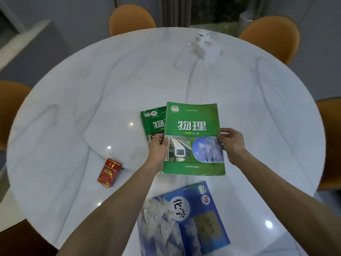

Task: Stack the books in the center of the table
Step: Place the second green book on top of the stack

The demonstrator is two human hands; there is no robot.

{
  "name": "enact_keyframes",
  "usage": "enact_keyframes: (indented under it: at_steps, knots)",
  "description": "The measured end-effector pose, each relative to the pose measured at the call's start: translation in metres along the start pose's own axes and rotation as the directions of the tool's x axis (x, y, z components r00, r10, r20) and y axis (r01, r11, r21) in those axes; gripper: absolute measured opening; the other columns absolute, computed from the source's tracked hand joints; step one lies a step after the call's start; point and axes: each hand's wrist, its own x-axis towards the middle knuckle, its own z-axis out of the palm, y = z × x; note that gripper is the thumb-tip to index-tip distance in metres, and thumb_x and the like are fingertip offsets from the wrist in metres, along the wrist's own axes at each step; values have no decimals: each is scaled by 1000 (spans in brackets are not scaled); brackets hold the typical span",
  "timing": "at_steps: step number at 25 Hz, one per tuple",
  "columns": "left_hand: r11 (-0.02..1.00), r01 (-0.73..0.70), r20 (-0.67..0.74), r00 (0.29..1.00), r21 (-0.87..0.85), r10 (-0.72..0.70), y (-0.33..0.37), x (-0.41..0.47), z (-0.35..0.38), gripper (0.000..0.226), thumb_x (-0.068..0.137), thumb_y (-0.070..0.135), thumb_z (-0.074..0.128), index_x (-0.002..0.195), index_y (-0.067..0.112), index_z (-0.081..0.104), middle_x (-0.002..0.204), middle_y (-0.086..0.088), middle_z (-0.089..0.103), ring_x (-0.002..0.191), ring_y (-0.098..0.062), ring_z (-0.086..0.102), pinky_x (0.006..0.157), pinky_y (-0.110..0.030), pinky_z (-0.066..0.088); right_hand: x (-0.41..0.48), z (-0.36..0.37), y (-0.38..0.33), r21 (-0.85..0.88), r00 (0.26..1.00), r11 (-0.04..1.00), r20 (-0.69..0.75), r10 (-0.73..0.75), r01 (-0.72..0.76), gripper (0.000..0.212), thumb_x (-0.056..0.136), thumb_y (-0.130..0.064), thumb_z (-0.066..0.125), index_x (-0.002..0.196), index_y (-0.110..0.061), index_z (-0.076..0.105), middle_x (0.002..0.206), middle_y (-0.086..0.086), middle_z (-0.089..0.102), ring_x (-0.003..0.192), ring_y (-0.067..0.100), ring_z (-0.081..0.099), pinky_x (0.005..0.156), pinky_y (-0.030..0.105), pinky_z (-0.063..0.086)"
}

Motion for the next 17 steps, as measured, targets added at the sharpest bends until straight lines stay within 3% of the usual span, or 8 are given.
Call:
enact_keyframes:
  at_steps: [3,7,10,13,17]
  knots:
    - [999,29,-102,994,-34,-32,4,10,-14,17,99,15,41,112,8,50,103,-12,61,80,-19,61,57,-25,52,28,31,-13,-57,996,998,80,-29,34,24,85,2,55,106,-6,64,91,14,66,74,26,59,71,36,53]
    - [992,100,-194,975,-76,-113,1,23,-22,14,99,15,39,109,10,47,110,-17,61,95,-30,62,76,-41,56,62,68,-20,-123,989,991,143,-41,59,27,84,3,56,109,-3,65,95,15,67,79,26,60,85,41,54]
    - [986,144,-257,953,-79,-160,-4,34,-25,18,98,16,40,112,8,48,113,-19,61,98,-32,61,85,-47,55,81,91,-18,-182,985,980,166,-44,74,28,85,1,57,111,-5,66,101,15,69,81,22,60,83,32,52]
    - [984,173,-286,941,-52,-181,-10,45,-27,21,98,17,40,114,7,49,113,-18,62,92,-27,60,83,-42,55,93,104,-11,-239,983,967,178,-44,87,30,85,-1,56,113,-6,66,111,15,70,89,23,62,89,30,51]
    - [972,167,-343,934,164,-103,-14,53,-27,25,97,18,43,115,6,55,113,-17,65,90,-26,60,79,-34,51,96,112,1,-326,984,939,167,-56,109,29,86,-3,53,111,-7,67,108,15,71,85,20,59,80,25,46]
